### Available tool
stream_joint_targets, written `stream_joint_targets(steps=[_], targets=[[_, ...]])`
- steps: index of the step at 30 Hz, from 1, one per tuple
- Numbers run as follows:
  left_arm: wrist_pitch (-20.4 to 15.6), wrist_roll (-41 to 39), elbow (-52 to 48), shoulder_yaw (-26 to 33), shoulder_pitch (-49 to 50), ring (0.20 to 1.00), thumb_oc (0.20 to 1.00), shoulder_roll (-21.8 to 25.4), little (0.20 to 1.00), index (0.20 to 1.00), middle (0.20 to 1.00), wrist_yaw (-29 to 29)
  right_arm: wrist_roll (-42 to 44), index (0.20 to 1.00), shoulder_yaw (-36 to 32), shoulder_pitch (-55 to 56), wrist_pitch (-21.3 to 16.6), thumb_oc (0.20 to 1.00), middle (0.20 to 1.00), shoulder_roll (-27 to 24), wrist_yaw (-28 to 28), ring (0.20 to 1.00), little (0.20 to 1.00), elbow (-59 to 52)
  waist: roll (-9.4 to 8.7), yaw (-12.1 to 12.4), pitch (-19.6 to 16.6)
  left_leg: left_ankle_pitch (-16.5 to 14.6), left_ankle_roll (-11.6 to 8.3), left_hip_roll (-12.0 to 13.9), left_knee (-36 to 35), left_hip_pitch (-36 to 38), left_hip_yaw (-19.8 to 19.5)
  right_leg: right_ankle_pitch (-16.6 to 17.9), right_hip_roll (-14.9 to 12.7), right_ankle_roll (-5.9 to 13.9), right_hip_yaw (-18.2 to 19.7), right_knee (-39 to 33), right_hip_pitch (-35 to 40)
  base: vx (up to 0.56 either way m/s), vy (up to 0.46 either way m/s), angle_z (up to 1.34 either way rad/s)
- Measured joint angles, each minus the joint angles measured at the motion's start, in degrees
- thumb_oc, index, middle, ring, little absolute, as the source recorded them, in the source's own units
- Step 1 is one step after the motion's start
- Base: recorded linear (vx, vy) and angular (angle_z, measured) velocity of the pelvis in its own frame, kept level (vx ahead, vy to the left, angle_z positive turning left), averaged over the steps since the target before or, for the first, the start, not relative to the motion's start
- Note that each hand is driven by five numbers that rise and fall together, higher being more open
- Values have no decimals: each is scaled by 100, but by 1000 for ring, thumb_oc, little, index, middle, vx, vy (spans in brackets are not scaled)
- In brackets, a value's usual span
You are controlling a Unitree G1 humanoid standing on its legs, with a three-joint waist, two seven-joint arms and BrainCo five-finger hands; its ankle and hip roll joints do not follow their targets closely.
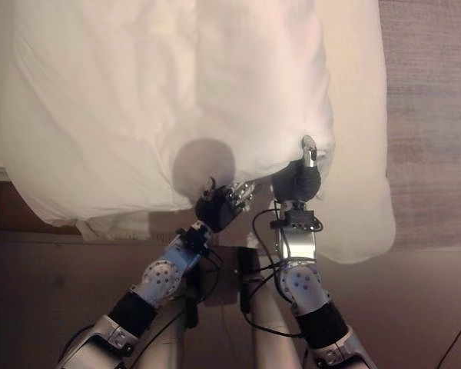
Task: Make the bed
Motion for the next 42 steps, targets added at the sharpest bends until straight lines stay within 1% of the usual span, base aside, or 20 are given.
stream_joint_targets(steps=[3, 10, 16, 19, 26, 30, 34, 35, 37, 39, 40, 42], targets=[[-55, -3, 0, 243, -2, 1000, 1000, -59, 1000, 1000, 1000, -130, -1, 200, 2, -18, 0, 200, 200, 37, -2, 200, 200, 0, 0, 3, 0, -31, -11, 31, 66, -20, -1, 0, 29, 0, -2, 9, 0, 2, -3, -1], [-65, -3, 0, 576, 68, 1000, 1000, -289, 1000, 1000, 1000, -389, -3, 200, 0, -22, 13, 200, 200, 72, -2, 200, 200, 0, 0, 8, 0, -37, -10, 30, 97, -38, -9, 1, 27, -1, -7, 15, -1, 0, 0, 0], [-168, 3, 17, 782, 173, 1000, 1000, -305, 1000, 1000, 1000, -438, -10, 200, 1, 4, 65, 200, 200, 73, -1, 200, 200, 0, 0, 21, 0, -39, -9, 32, 101, -45, -12, 1, 27, -1, -11, 15, -4, 0, 0, 0], [-300, 24, 233, 922, 154, 1000, 1000, -267, 1000, 1000, 1000, -407, -56, 200, 2, 15, 145, 200, 200, 66, -2, 200, 200, 1, 0, 60, 0, -40, -10, 42, 104, -47, -15, 0, 28, -1, -14, 19, -5, 0, 0, 0], [-619, 56, 1107, 1652, -131, 1000, 1000, -66, 1000, 1000, 1000, -153, -106, 200, -7, 49, 273, 200, 200, 42, -10, 200, 200, 32, 3, 97, -1, -44, -18, 77, 136, -65, -10, 0, 31, -1, -13, 67, -36, 0, 0, 0], [-786, 54, 1322, 1904, -185, 1000, 1000, -8, 1000, 1000, 1000, 10, -106, 200, -40, 70, 328, 200, 200, 33, -29, 200, 200, 34, 8, 129, -4, -49, -26, 91, 162, -97, -19, -1, 35, 0, -23, 85, -52, 0, 0, 0], [-867, 56, 1544, 2186, -248, 1000, 1000, 203, 1000, 1000, 1000, 205, -109, 200, -65, 179, 401, 200, 200, -18, -39, 200, 200, 34, 12, 152, -6, -53, -39, 115, 181, -142, -51, -1, 40, -1, -73, 95, -72, 0, -1, 3], [-1063, 56, 1601, 2301, -266, 1000, 1000, 201, 1000, 1000, 1000, 411, -138, 200, -63, 181, 413, 200, 200, -12, -45, 200, 200, 35, 12, 169, -6, -50, -39, 120, 198, -144, -50, -1, 40, -1, -79, 97, -75, 0, 0, 0], [-1279, 56, 1674, 2429, -299, 1000, 1000, 204, 1000, 1000, 1000, 768, -238, 200, -62, 177, 417, 200, 200, -13, -92, 200, 200, 35, 13, 176, -7, -48, -39, 120, 201, -146, -55, 0, 37, -2, -82, 107, -74, 0, 0, 0], [-1478, 55, 1780, 2542, -337, 1000, 1000, 205, 1000, 1000, 1000, 1119, -240, 200, -62, 184, 416, 200, 200, -13, -175, 200, 200, 36, 16, 188, -7, -47, -39, 118, 196, -147, -60, 0, 30, -2, -94, 116, -74, 0, 0, 0], [-1523, 55, 1819, 2593, -361, 1000, 1000, 205, 1000, 1000, 1000, 1219, -240, 200, -62, 187, 417, 200, 200, -13, -186, 200, 200, 37, 16, 187, -7, -47, -39, 118, 199, -147, -60, 0, 28, -2, -95, 121, -74, 0, 0, 0], [-1682, 58, 2058, 2800, -459, 1000, 1000, 235, 1000, 1000, 1000, 1620, -241, 200, -62, 218, 417, 200, 200, -32, -270, 200, 200, 37, 18, 191, -8, -46, -38, 114, 206, -140, -60, -3, 19, -3, -95, 154, -74, 0, 0, 0]])
